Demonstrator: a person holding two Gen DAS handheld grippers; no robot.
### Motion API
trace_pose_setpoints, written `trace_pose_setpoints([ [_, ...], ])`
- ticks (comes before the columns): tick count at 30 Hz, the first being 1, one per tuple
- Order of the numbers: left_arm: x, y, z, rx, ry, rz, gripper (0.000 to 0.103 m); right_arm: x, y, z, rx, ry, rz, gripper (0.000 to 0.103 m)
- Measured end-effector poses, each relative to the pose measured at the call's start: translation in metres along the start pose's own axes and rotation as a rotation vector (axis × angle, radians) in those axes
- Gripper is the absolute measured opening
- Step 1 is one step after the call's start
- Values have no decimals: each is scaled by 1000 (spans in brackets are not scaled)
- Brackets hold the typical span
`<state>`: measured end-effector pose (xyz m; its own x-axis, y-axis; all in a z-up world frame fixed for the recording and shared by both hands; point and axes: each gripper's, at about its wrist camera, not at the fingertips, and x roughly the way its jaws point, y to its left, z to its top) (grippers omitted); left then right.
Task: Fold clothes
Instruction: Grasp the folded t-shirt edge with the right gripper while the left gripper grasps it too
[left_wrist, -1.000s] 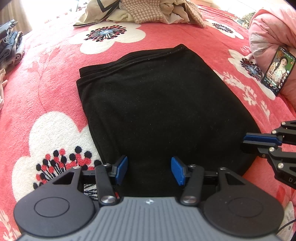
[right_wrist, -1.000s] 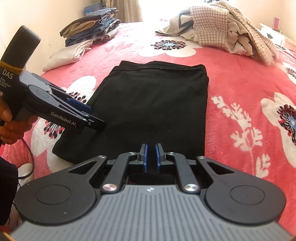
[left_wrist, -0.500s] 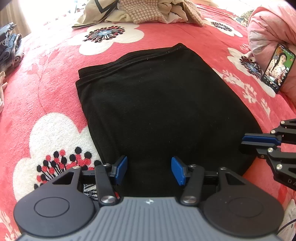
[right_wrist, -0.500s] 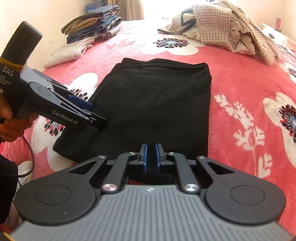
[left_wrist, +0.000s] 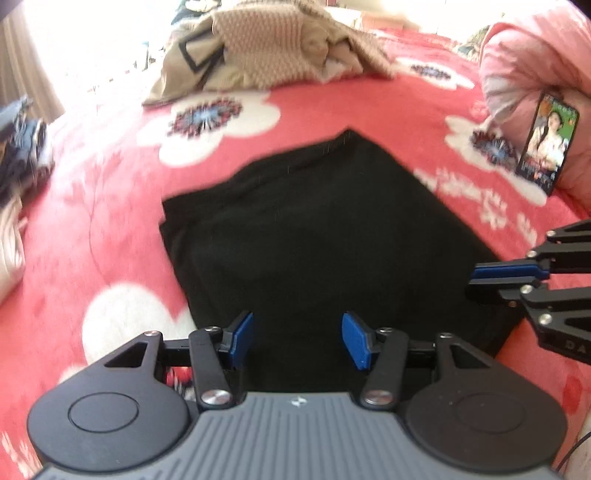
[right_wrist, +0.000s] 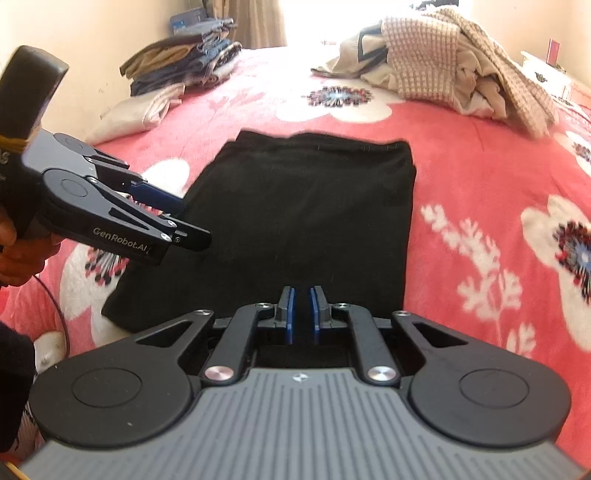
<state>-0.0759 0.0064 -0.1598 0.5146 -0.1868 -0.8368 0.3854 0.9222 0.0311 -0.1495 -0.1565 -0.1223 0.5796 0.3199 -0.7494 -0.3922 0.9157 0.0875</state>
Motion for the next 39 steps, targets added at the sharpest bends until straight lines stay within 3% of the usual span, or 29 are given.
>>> trace_pose_setpoints([
  [5,23,7,11,-8,26,2,54,12,-8,24,-34,-35,21,8],
  [11,48,32,15,-45,-27,-21,55,41,-13,40,-77,-21,63,8],
  [14,53,51,18,-96,-70,-21,55,58,-25,39,-42,7,85,8],
  [19,62,89,18,-215,-76,-10,55,67,-45,29,38,15,82,6],
  [24,60,114,13,-288,-90,12,55,62,-63,31,95,-20,21,7],
  [27,54,125,5,-343,-96,-48,55,56,-78,32,164,-47,19,9],
  [32,41,137,-15,-422,-56,-237,56,51,-110,28,348,-53,116,12],
  [36,44,140,-34,-463,-3,-384,57,50,-132,15,509,-41,198,30],
  [39,49,135,-42,-448,11,-393,57,54,-143,5,599,-21,254,35],
])
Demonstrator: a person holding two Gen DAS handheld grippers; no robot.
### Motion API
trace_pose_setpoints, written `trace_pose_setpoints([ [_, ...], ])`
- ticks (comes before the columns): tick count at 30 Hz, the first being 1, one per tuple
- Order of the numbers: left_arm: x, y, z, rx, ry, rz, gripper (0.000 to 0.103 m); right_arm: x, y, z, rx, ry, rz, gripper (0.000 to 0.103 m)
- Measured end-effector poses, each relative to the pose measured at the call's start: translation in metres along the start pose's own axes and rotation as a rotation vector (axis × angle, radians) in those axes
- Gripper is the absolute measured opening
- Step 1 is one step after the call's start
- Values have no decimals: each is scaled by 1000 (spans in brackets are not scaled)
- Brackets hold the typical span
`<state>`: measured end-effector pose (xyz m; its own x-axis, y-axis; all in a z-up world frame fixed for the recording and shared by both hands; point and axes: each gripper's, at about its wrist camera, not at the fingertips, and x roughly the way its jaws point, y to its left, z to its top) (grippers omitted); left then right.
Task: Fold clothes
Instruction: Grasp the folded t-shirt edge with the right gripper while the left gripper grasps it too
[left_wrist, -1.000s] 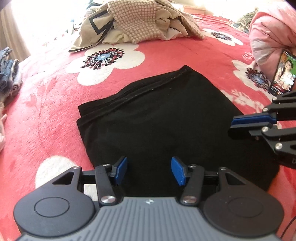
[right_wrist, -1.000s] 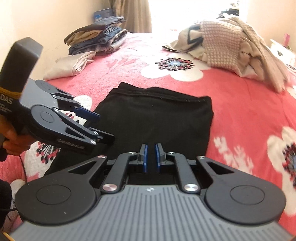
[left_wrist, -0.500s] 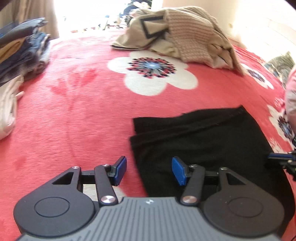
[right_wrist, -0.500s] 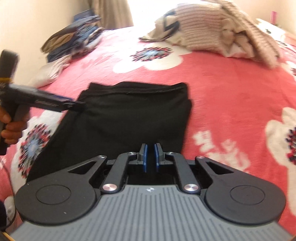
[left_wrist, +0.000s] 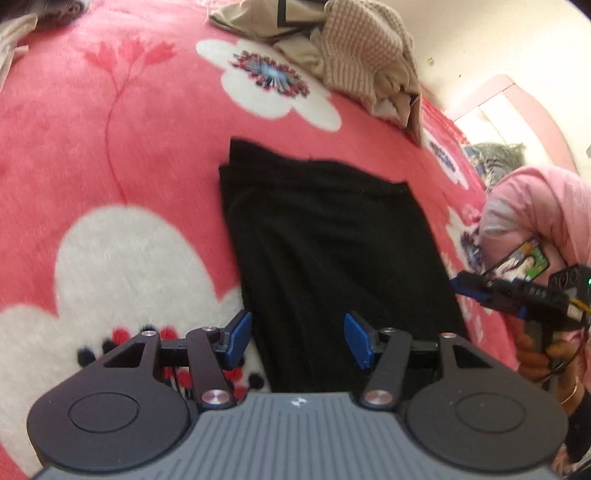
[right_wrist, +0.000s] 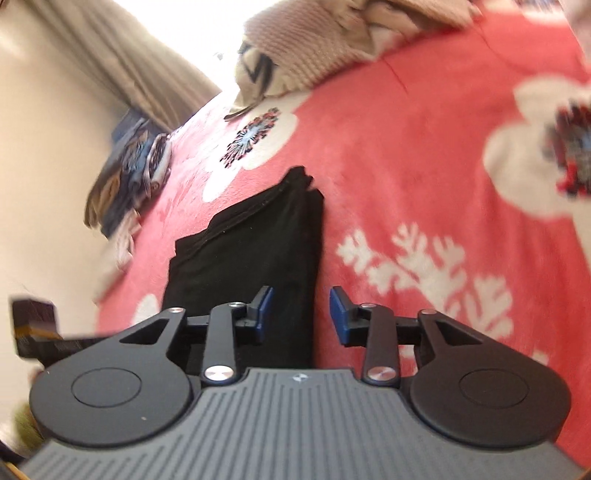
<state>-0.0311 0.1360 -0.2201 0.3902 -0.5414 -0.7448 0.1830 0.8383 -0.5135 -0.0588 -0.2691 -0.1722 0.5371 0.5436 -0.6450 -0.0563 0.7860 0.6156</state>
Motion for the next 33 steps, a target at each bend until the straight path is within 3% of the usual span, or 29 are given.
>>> trace_pose_setpoints([
  [2,3,1,-1,-5,-5,-13,57,3,-7,-1,34,30,25,43],
  [9,17,11,14,-46,-27,-80,56,26,-12,7,63,106,86,50],
  [16,34,17,34,-28,-52,-118,56,54,-14,29,62,141,142,50],
  [26,63,27,59,-12,-109,-204,55,100,-21,65,87,159,287,50],
  [33,72,29,64,17,-142,-232,48,119,-19,77,68,176,361,50],
])
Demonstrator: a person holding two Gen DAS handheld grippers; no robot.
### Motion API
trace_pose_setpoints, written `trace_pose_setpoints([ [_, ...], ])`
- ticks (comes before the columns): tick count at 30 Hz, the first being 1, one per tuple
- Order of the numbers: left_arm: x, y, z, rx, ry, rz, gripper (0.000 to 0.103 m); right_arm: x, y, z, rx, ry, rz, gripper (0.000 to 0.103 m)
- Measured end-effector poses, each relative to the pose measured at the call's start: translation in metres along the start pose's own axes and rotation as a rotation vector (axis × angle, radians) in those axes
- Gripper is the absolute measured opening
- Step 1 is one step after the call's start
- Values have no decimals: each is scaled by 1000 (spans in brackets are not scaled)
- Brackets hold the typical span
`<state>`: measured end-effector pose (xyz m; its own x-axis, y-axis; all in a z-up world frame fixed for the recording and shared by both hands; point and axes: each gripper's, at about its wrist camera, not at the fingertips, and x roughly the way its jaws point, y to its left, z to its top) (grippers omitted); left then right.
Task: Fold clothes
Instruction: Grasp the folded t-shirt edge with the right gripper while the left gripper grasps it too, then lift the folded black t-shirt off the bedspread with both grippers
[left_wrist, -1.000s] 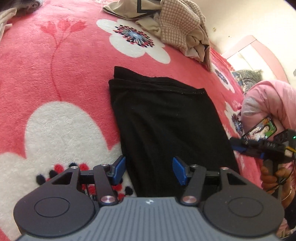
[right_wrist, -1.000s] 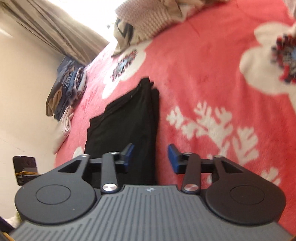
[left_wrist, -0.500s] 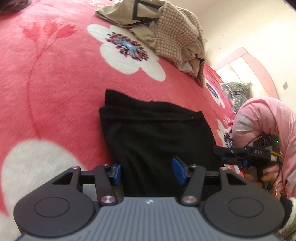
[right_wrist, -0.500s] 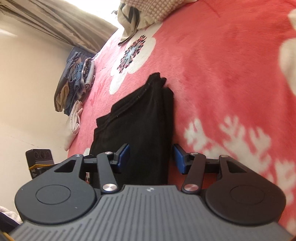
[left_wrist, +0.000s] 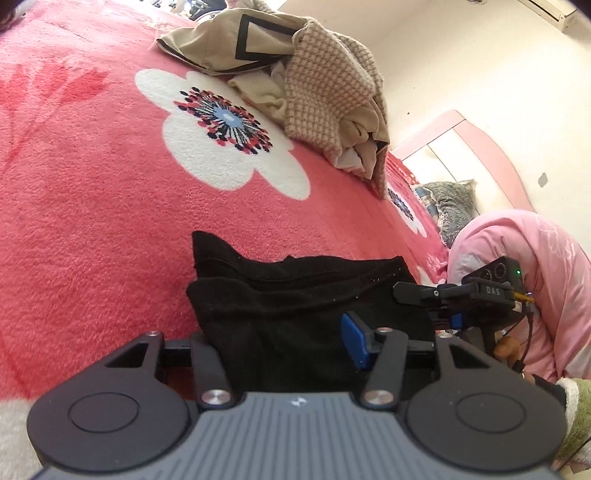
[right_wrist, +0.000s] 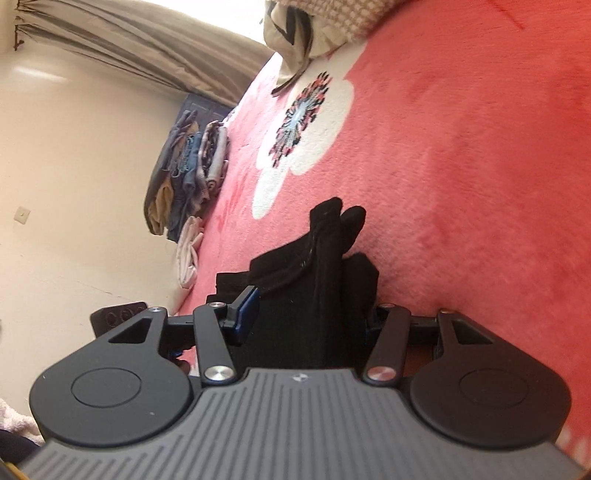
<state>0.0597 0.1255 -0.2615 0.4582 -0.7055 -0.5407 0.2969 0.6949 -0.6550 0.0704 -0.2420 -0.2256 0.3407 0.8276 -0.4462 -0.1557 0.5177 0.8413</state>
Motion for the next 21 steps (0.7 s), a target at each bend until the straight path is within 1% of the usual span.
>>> trace_pose_setpoints([
  [2,-3,1,-2,-11,-1,-4,45,0,0,0,-8,7,17,50],
  [5,-9,1,-7,-6,17,-23,44,-4,1,-3,-32,32,47,49],
  [7,-10,-1,-10,14,22,-18,43,-5,1,-5,-41,39,48,47],
  [8,-8,-1,-10,13,22,-14,42,-4,1,-4,-44,41,41,43],
  [9,-6,-1,-8,5,21,-11,39,-2,1,-2,-42,42,31,38],
  [10,-4,0,-6,-5,15,-8,36,0,1,0,-40,42,21,35],
  [12,0,0,-5,-24,4,5,29,6,2,3,-51,37,-5,19],
  [14,0,-2,-5,-23,-9,35,21,10,5,3,-68,28,-28,13],
  [16,-2,-5,-8,-21,-25,62,10,10,12,0,-94,10,-50,11],
  [18,-6,-7,-9,-29,-45,73,8,7,20,-3,-121,-11,-65,10],
  [21,-15,-17,-8,-22,-83,76,7,2,34,-6,-157,-41,-88,9],
])
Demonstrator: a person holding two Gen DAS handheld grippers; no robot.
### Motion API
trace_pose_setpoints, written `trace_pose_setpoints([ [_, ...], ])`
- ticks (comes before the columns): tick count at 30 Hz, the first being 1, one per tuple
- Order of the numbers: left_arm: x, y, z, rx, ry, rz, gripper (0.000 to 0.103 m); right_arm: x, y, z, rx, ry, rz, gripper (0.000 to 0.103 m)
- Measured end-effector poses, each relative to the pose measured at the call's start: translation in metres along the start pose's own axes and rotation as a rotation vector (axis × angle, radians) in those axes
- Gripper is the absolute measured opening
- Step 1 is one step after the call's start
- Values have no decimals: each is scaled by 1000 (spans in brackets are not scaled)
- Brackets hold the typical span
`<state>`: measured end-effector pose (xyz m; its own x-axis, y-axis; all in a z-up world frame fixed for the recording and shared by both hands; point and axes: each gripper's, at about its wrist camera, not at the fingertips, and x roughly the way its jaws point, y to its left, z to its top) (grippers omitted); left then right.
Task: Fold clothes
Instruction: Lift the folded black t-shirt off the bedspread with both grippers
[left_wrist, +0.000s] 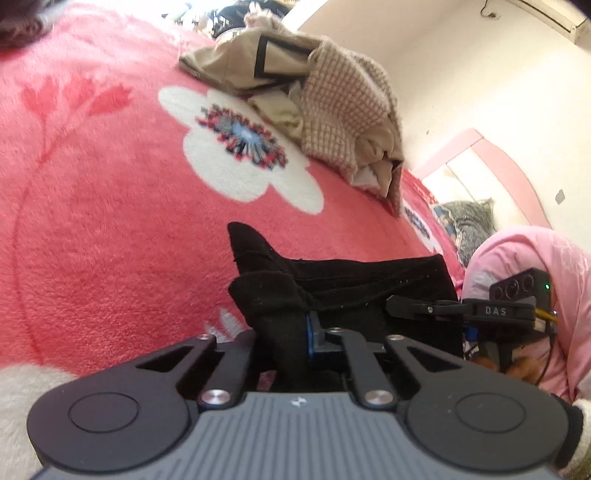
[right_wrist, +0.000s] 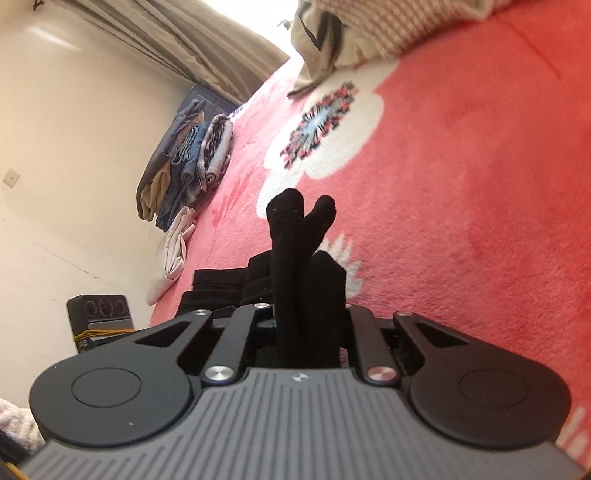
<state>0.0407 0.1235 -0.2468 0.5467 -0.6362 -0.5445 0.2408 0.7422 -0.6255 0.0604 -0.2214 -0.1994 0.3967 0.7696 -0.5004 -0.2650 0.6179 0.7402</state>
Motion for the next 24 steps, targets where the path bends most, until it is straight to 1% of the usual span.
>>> trace_pose_setpoints([
  [10,-51,-44,-2,65,-119,-28,6,-36,57,-10,-143,-102,-66,9],
  [17,-84,-70,-10,101,-178,-30,6,-60,98,-24,-248,-170,-106,9],
  [24,-119,-94,-20,120,-249,-51,6,-83,133,-39,-336,-224,-114,9],
])
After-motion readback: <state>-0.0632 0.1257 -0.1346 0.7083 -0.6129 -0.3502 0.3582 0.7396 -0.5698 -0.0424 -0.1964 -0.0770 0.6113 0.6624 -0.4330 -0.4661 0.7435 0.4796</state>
